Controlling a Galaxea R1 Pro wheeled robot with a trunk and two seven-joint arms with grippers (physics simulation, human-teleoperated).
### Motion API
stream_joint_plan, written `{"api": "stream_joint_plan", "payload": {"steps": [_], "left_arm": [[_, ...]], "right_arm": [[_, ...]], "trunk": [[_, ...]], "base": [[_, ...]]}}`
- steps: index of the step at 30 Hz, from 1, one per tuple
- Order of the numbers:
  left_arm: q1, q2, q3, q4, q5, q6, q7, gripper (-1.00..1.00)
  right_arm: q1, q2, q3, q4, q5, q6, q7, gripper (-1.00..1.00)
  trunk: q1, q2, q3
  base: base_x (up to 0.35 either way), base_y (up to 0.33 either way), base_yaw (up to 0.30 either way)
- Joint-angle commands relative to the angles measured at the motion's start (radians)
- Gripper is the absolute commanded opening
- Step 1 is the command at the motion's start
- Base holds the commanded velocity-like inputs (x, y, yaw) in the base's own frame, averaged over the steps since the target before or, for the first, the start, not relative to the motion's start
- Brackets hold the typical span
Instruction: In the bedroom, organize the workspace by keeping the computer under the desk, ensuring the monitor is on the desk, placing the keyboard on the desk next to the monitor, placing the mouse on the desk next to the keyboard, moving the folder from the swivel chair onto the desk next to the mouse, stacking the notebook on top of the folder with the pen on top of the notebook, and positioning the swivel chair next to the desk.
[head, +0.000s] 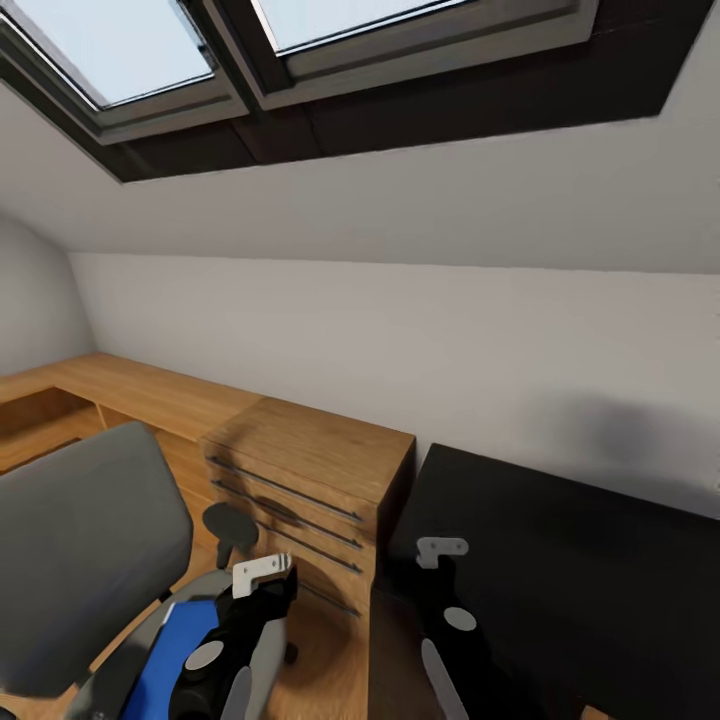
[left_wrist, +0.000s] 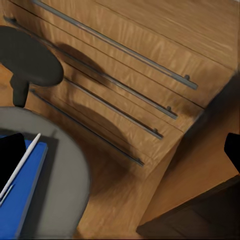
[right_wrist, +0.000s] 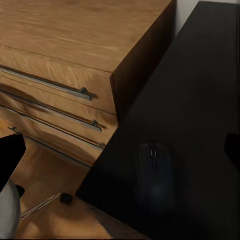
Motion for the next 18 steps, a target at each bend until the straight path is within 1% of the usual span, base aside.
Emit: {"api": "stream_joint_plan", "payload": {"steps": [1,12,15,18], "left_arm": [[-0.001,0.0,-0.001,-0.001,0.011,0.004,0.009,1.0],[-0.001,0.0,-0.001,-0.002,0.011,0.004,0.009,1.0],[-0.001,0.0,-0.001,-0.003,0.011,0.004,0.009,1.0],[-0.001,0.0,-0.001,-0.003,0.011,0.004,0.009,1.0]], "right_arm": [[-0.001,-0.001,0.002,-0.001,-0.009,0.001,-0.009,1.0],[-0.001,-0.002,-0.002,0.004,-0.008,-0.007,-0.008,1.0],[-0.001,-0.003,-0.003,0.005,-0.008,-0.01,-0.008,1.0],[-0.001,-0.003,-0.003,0.005,-0.008,-0.023,-0.008,1.0]], "trunk": [[-0.001,-0.001,-0.001],[-0.001,-0.001,-0.001],[-0.001,-0.001,-0.001],[-0.001,-0.001,-0.001]], "base": [[-0.311,0.0,0.0],[-0.331,0.015,-0.006],[-0.336,0.062,-0.114],[-0.337,0.075,-0.196]]}}
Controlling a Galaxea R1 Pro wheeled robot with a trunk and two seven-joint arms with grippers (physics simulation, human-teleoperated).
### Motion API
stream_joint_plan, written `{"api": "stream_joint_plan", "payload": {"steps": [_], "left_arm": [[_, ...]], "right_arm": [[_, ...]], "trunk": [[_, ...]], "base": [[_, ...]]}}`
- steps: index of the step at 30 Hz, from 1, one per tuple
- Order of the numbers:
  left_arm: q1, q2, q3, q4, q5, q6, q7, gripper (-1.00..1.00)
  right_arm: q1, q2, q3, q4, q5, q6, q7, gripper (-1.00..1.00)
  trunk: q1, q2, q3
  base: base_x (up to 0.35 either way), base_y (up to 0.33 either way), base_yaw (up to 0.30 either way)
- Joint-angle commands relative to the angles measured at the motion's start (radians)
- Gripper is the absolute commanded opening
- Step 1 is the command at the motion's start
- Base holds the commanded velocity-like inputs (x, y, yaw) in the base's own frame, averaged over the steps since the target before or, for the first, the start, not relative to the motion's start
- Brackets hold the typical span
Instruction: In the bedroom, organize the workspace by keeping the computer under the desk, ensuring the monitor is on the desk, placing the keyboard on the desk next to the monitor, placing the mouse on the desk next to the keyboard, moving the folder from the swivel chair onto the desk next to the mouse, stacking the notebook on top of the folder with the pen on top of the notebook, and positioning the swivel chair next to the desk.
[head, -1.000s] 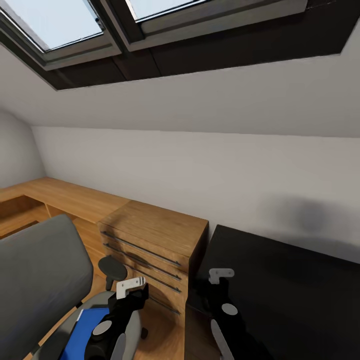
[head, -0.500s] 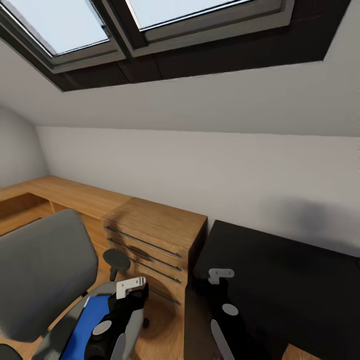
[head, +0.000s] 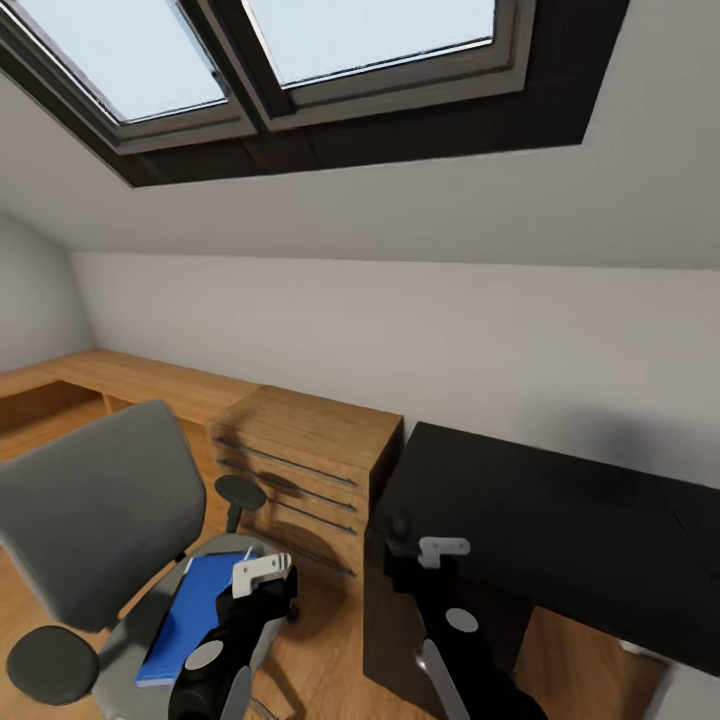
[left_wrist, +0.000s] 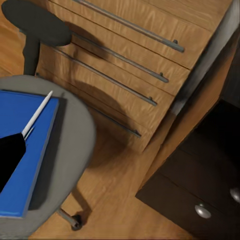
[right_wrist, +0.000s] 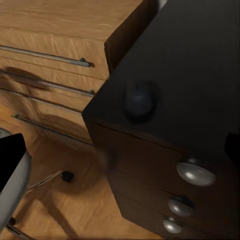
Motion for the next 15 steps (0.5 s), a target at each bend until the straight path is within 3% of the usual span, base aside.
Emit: {"api": "stream_joint_plan", "payload": {"steps": [1,15], "left_arm": [[-0.001,0.0,-0.001,-0.002,0.011,0.004,0.009,1.0],[-0.001,0.0,-0.001,-0.001,0.011,0.003,0.009,1.0]], "right_arm": [[-0.001,0.0,0.002,-0.001,-0.009,0.001,-0.008,1.0],[-0.001,0.0,0.002,0.013,-0.009,-0.009,-0.008,1.0]], "trunk": [[-0.001,-0.001,-0.001],[-0.001,-0.001,-0.001]], "base": [[-0.337,0.09,-0.236],[-0.304,0.184,-0.263]]}}
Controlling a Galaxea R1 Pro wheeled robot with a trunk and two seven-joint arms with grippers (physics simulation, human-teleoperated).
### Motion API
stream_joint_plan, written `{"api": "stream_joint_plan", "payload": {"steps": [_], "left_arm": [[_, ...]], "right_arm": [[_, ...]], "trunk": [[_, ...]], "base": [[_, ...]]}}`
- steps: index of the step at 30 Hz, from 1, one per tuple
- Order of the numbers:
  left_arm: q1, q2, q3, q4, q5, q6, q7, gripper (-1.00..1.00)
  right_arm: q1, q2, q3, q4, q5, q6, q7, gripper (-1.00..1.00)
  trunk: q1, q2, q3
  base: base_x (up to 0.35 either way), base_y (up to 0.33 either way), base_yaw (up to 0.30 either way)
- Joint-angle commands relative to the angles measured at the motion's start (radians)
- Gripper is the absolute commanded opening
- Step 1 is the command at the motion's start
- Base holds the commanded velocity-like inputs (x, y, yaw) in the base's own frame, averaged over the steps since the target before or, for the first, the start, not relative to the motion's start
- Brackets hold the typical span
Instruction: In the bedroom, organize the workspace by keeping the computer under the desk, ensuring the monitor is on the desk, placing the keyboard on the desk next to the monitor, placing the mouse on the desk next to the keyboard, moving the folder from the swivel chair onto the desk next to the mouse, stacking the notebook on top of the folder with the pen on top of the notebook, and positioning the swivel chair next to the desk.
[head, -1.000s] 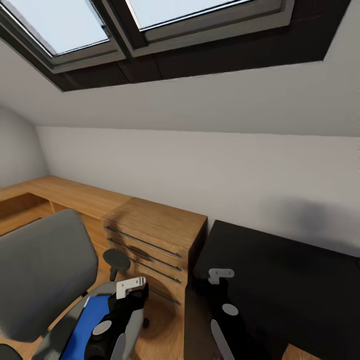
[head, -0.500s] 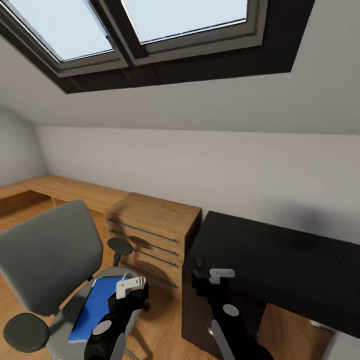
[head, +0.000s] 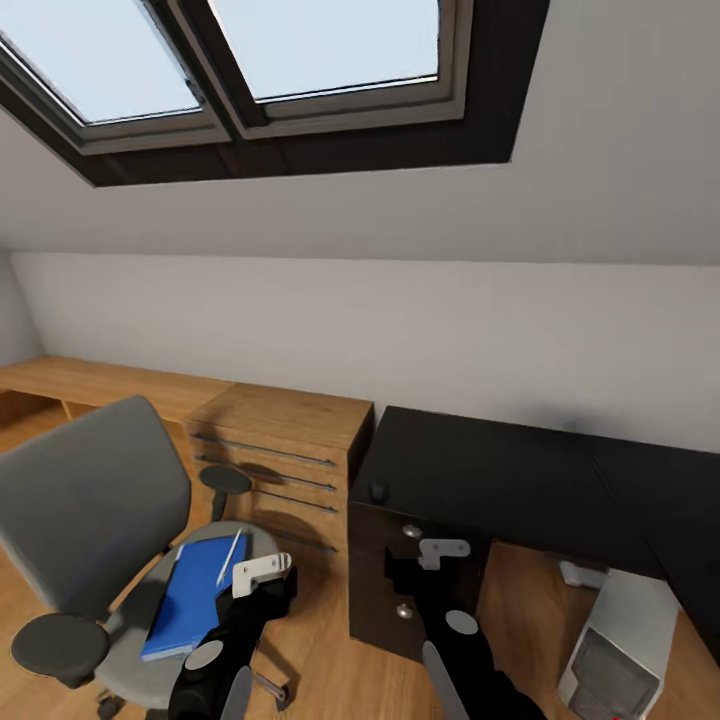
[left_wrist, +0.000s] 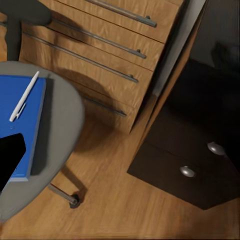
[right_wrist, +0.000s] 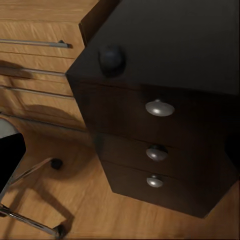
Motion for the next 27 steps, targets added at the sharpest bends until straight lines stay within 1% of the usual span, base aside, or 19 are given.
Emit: {"api": "stream_joint_plan", "payload": {"steps": [1,7,18,23,27], "left_arm": [[0.0,0.0,-0.001,-0.001,0.011,0.004,0.008,1.0],[0.0,0.0,-0.001,-0.001,0.011,0.004,0.009,1.0],[0.0,0.0,-0.001,-0.001,0.011,0.004,0.008,1.0],[0.0,0.0,-0.001,-0.001,0.011,0.004,0.008,1.0],[0.0,0.0,-0.001,-0.001,0.011,0.004,0.008,1.0]], "right_arm": [[-0.001,0.0,0.002,-0.001,-0.009,0.003,-0.008,1.0],[-0.001,0.0,0.003,-0.001,-0.008,0.003,-0.008,1.0],[-0.001,0.0,0.004,-0.001,-0.006,0.002,-0.008,1.0],[-0.001,0.0,0.004,-0.001,-0.004,0.002,-0.007,1.0],[-0.001,-0.001,0.004,0.0,-0.003,0.001,-0.008,1.0]], "trunk": [[0.0,-0.001,-0.001],[0.0,-0.001,-0.001],[0.0,-0.001,-0.001],[0.0,-0.001,-0.001],[0.0,-0.001,-0.001]], "base": [[-0.28,0.209,-0.268],[-0.304,0.134,-0.268],[-0.332,0.019,-0.258],[-0.336,0.005,-0.171],[-0.337,0.038,-0.092]]}}
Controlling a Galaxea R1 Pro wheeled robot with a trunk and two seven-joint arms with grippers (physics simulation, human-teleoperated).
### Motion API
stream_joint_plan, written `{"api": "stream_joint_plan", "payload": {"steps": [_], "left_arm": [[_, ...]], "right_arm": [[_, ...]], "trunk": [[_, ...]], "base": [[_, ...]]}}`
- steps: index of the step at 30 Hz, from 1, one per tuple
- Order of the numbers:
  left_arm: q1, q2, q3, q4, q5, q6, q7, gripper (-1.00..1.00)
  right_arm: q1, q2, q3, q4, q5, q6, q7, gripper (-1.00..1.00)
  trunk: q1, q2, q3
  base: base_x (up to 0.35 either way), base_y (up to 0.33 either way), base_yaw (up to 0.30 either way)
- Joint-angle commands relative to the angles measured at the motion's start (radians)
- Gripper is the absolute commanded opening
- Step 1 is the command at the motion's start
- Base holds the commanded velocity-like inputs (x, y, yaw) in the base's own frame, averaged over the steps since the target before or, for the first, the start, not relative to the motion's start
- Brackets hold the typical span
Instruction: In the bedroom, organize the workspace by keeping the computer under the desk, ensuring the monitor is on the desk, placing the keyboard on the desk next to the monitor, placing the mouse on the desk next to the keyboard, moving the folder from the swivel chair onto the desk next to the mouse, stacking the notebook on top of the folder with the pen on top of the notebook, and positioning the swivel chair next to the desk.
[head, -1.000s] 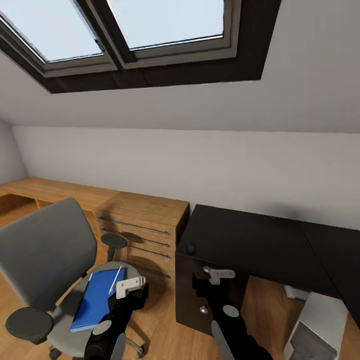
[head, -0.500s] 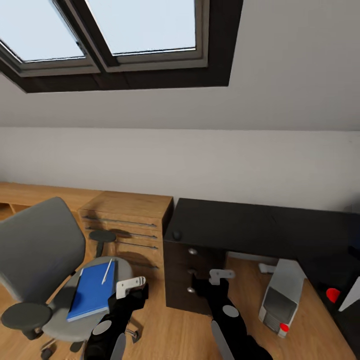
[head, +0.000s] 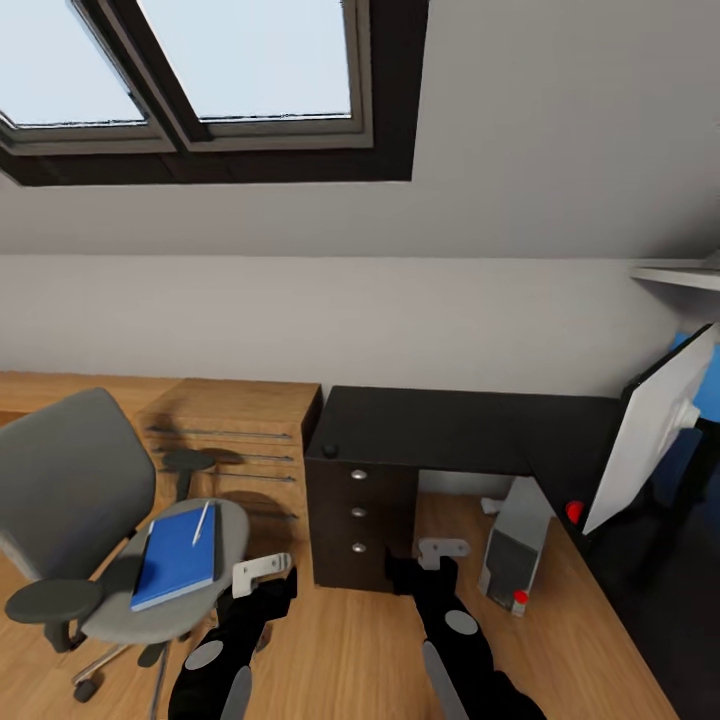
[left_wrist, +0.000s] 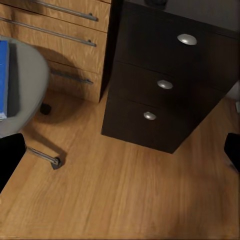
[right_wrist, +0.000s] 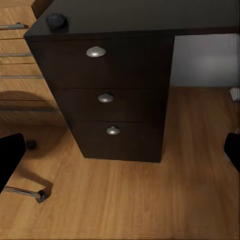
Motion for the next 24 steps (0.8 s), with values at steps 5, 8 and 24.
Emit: {"api": "stream_joint_plan", "payload": {"steps": [5,8,24], "left_arm": [[-0.001,0.0,-0.001,-0.002,0.01,0.003,0.009,1.0],[-0.001,0.0,-0.001,-0.001,0.01,0.003,0.009,1.0],[-0.001,0.0,0.0,-0.001,0.01,0.002,0.009,1.0]], "right_arm": [[-0.001,-0.001,0.002,-0.002,-0.007,0.003,-0.009,1.0],[-0.001,-0.002,0.002,-0.002,-0.006,0.003,-0.009,1.0],[-0.001,-0.004,0.0,-0.009,-0.005,-0.005,-0.013,1.0]], "trunk": [[-0.001,-0.001,-0.001],[-0.001,-0.001,-0.001],[-0.001,-0.001,-0.001]], "base": [[-0.337,0.021,-0.03],[-0.337,0.007,-0.009],[-0.333,-0.072,-0.001]]}}
